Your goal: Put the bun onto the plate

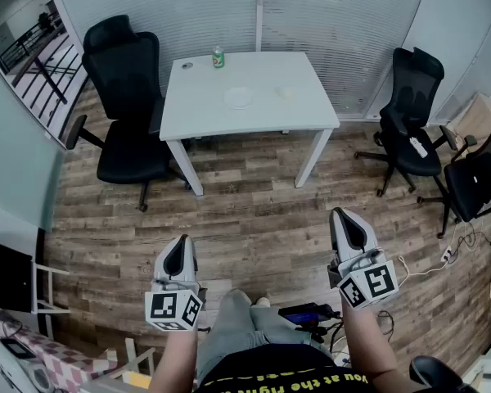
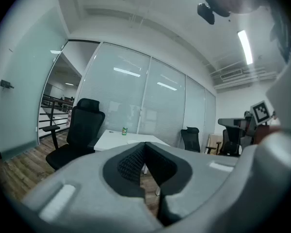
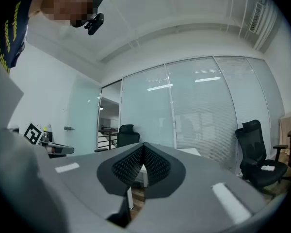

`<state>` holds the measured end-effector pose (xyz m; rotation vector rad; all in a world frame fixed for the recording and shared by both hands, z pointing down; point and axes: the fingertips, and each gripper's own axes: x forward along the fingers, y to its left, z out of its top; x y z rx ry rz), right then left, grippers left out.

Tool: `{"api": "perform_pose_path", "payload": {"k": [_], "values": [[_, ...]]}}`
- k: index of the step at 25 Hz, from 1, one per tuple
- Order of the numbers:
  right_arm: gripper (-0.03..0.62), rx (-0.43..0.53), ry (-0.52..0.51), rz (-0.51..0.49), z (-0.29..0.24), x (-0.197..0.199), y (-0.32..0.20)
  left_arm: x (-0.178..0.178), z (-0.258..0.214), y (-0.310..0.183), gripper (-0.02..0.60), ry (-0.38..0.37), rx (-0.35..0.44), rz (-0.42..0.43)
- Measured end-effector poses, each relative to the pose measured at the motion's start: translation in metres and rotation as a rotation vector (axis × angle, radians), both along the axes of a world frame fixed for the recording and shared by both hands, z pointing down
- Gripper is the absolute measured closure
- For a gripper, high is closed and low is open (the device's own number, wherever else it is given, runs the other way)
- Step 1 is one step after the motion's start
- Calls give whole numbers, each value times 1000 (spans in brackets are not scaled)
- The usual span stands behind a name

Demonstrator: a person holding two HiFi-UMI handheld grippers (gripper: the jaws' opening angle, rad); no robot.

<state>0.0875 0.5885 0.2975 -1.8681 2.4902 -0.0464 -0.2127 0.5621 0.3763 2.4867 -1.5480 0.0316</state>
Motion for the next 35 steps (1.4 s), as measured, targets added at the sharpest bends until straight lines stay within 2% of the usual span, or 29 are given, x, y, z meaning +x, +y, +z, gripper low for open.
{"api": "perform_pose_path", "payload": {"k": [22, 28, 35], "values": [[588, 6, -15, -55, 6, 16, 8, 11, 6, 20, 581, -10, 1, -45], [588, -3, -11, -71, 10, 16, -13, 12, 3, 0, 581, -1, 24, -55], [588, 2, 1, -40, 10, 32, -58, 29, 6, -59, 581, 10, 35, -17]]}}
